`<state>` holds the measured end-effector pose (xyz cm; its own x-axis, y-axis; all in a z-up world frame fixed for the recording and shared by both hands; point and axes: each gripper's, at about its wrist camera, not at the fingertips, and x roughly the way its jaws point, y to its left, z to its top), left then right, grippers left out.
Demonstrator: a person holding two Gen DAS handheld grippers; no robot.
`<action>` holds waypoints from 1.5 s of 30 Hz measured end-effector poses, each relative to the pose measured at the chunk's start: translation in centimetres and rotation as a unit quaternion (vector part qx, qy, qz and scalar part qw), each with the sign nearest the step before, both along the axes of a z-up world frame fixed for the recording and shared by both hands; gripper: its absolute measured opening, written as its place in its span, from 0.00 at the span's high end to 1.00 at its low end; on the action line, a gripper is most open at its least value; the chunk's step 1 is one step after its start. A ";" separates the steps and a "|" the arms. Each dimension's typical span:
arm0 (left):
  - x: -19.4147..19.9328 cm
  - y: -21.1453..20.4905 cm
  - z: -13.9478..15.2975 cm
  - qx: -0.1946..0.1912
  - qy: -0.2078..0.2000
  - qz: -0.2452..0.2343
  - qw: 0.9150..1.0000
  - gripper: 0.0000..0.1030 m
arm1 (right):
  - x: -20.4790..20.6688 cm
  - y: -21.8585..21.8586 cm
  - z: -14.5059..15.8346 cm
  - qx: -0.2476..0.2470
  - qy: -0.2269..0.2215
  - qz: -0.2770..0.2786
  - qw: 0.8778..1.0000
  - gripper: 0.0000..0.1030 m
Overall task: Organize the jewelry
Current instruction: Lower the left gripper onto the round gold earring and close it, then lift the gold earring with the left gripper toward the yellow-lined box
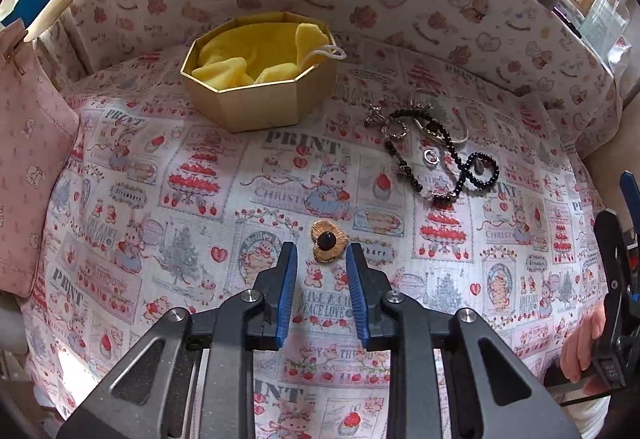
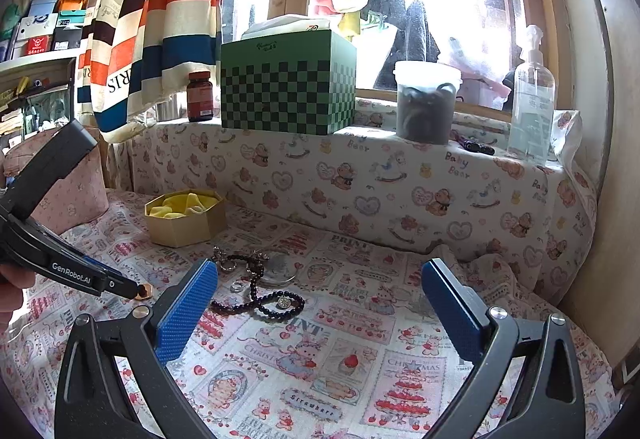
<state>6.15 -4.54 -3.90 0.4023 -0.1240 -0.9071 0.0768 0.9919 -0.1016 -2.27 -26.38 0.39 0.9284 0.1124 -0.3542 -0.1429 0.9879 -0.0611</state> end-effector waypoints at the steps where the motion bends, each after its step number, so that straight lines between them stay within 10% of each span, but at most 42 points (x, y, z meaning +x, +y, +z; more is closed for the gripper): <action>1: 0.1 0.0 -0.2 0.000 0.001 0.003 1.000 0.78 | 0.0 0.0 0.0 -0.001 0.000 0.000 1.000 0.00; 27: 2.1 -2.8 -1.3 0.046 0.025 -0.009 0.999 0.91 | 0.0 0.2 0.0 -0.003 0.003 -0.001 1.000 0.00; 36: 0.7 -3.8 4.5 0.043 -0.086 -0.012 0.995 0.91 | 0.1 -1.0 0.4 0.008 -0.006 -0.023 1.000 0.00; 45: 0.2 -1.1 10.0 0.015 -0.260 -0.034 0.965 0.91 | 1.7 -4.9 0.9 0.083 0.027 -0.046 0.995 0.01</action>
<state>6.30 -5.67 6.05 0.7959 -0.1436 -0.5882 0.1756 0.9845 -0.0028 -0.52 -31.28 1.32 0.9175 0.0887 -0.3876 -0.0494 0.9927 0.1101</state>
